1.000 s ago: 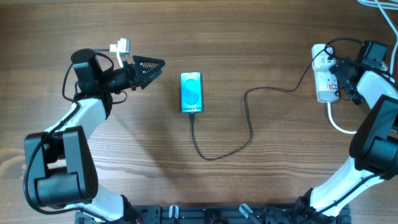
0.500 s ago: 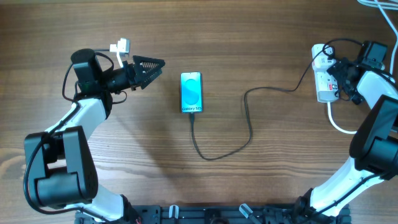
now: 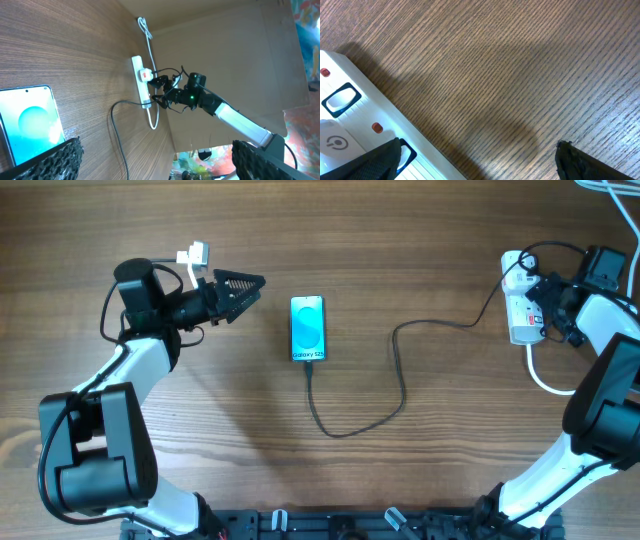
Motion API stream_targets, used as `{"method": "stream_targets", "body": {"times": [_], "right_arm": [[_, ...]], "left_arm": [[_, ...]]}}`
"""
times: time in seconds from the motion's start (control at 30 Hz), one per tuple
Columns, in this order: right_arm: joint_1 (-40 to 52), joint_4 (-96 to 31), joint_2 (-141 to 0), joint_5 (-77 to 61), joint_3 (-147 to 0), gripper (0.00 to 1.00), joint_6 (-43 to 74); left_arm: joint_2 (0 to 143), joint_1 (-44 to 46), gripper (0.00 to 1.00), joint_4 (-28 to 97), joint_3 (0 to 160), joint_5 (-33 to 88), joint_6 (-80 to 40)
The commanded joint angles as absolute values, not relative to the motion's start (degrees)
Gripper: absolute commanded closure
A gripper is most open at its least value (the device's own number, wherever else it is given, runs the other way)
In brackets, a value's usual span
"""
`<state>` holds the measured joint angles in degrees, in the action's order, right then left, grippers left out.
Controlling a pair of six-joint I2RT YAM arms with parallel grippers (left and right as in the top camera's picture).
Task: Plug charger to phone and switch on socket
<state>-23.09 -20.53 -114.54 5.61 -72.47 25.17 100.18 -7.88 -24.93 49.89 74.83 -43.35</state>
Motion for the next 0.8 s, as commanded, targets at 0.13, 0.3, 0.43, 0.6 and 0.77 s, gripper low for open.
{"method": "stream_targets", "body": {"times": [0.13, 0.3, 0.43, 0.6, 0.77], "right_arm": [[-21.02, -22.79, -115.96, 1.19, -71.88, 0.04, 20.95], [-20.80, -24.29, -116.86, 1.15, -71.88, 0.04, 20.91], [-20.34, -23.57, -119.46, -2.35, -71.88, 0.05, 19.07], [-18.70, -24.97, -119.61, -2.37, -71.90, 0.05, 17.17], [-18.70, -26.24, -119.61, 0.12, -71.88, 0.05, 18.22]], "left_arm": [[99.44, -7.99, 0.00, -25.10, 50.57, 74.89, -42.39], [99.44, -7.99, 0.00, -25.10, 50.57, 74.89, -42.39], [99.44, -7.99, 0.00, -25.10, 50.57, 74.89, -42.39], [99.44, -7.99, 0.00, -25.08, 50.57, 74.89, -42.39], [99.44, -7.99, 0.00, -25.10, 50.57, 74.89, -42.39]]}}
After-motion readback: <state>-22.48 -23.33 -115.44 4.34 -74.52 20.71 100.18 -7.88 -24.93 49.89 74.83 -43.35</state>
